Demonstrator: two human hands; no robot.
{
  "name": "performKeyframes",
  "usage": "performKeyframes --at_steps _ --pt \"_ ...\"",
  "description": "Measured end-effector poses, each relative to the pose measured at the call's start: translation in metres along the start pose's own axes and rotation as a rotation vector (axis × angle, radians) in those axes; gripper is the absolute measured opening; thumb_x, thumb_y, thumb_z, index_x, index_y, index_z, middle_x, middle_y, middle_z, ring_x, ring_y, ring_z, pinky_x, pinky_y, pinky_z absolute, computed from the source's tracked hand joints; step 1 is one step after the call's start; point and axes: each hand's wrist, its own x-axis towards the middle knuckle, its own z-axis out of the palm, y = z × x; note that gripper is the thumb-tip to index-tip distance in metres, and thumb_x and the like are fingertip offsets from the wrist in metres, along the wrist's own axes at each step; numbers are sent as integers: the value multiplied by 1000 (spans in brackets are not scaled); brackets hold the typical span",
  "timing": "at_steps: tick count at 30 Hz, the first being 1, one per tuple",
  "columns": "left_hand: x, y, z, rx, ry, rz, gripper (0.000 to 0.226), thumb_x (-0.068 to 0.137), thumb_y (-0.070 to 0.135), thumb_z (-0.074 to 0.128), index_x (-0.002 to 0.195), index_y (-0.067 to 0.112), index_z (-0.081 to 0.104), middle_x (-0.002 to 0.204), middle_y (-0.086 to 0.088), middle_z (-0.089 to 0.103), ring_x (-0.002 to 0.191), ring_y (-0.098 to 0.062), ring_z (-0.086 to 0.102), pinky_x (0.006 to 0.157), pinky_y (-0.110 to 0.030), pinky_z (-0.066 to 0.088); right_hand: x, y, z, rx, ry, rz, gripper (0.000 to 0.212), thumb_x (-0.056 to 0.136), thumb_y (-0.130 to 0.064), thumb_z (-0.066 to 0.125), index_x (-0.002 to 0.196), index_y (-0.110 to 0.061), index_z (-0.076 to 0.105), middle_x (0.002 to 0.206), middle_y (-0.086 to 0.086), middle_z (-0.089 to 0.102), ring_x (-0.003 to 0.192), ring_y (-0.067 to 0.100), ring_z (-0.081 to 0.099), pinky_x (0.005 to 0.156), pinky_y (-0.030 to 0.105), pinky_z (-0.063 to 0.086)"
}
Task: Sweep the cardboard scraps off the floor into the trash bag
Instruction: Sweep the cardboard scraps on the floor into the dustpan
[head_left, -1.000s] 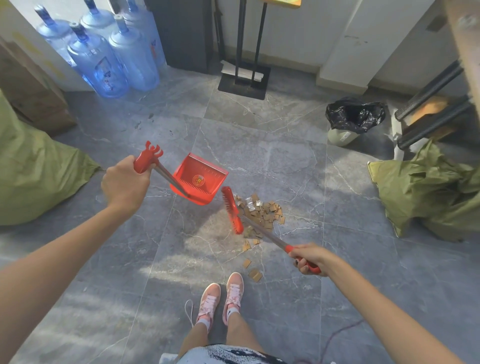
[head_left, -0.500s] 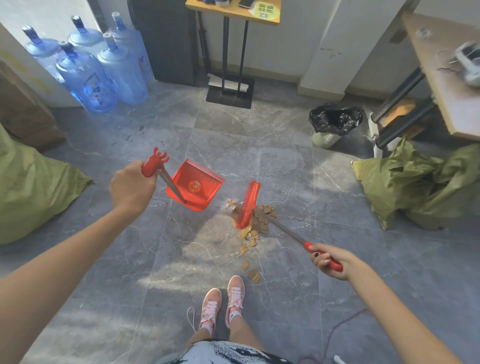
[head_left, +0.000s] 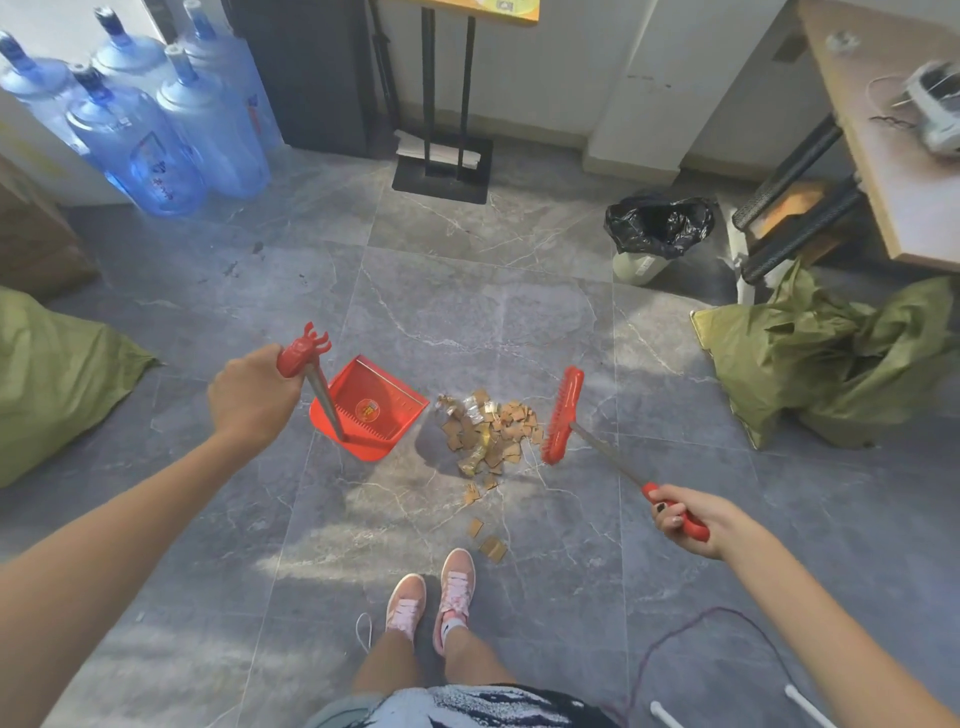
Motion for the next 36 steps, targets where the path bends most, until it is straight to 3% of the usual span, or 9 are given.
performKeyframes --at_steps 2,8,13,17,28,31,34,36 --pt "1 3 7 12 -9 -4 39 86 46 57 78 9 61 75 -25 64 74 -45 62 64 -42 47 5 5 -2 -11 33 26 25 97 2 37 75 -9 40 58 3 32 20 2 30 23 9 24" --pt "5 5 18 14 -29 -14 35 87 42 58 78 7 60 73 -24 63 73 -45 61 63 -42 45 29 54 3 -34 93 149 27 96 5 36 71 -6 39 31 2 33 17 4 30 24 7 25" --pt "16 6 24 18 -48 22 36 86 44 59 77 10 59 72 -23 63 72 -44 60 59 -39 42 43 104 21 -14 98 243 29 94 6 35 68 -5 38 30 3 34 16 5 30 24 7 28" --pt "22 2 30 24 -81 60 37 86 47 57 76 12 58 70 -20 63 70 -42 60 61 -41 46 45 138 44 -49 104 289 23 94 4 33 72 -2 38 38 10 39 18 9 35 27 14 40" --pt "42 -17 32 -11 -103 100 36 85 50 55 72 16 54 67 -17 61 66 -41 59 59 -39 46 31 160 144 227 108 217 34 97 2 33 64 -8 33 23 0 27 12 7 26 24 7 28" --pt "46 -17 32 -10 -106 107 36 86 49 55 73 15 56 66 -16 61 65 -39 58 59 -39 47 39 155 167 383 60 203 31 96 4 30 71 -9 42 29 2 34 13 8 27 24 8 28" --pt "49 -18 33 -7 -104 112 35 86 48 55 74 15 57 65 -15 61 64 -39 58 58 -38 46 49 134 179 544 35 195 31 96 3 34 96 -22 53 71 -9 52 14 10 29 22 10 29" --pt "51 -17 32 -15 -105 112 36 87 47 55 74 14 57 65 -14 61 63 -38 57 57 -37 43 52 111 180 623 17 195 24 96 4 31 85 -9 48 59 3 49 14 11 31 22 11 29"
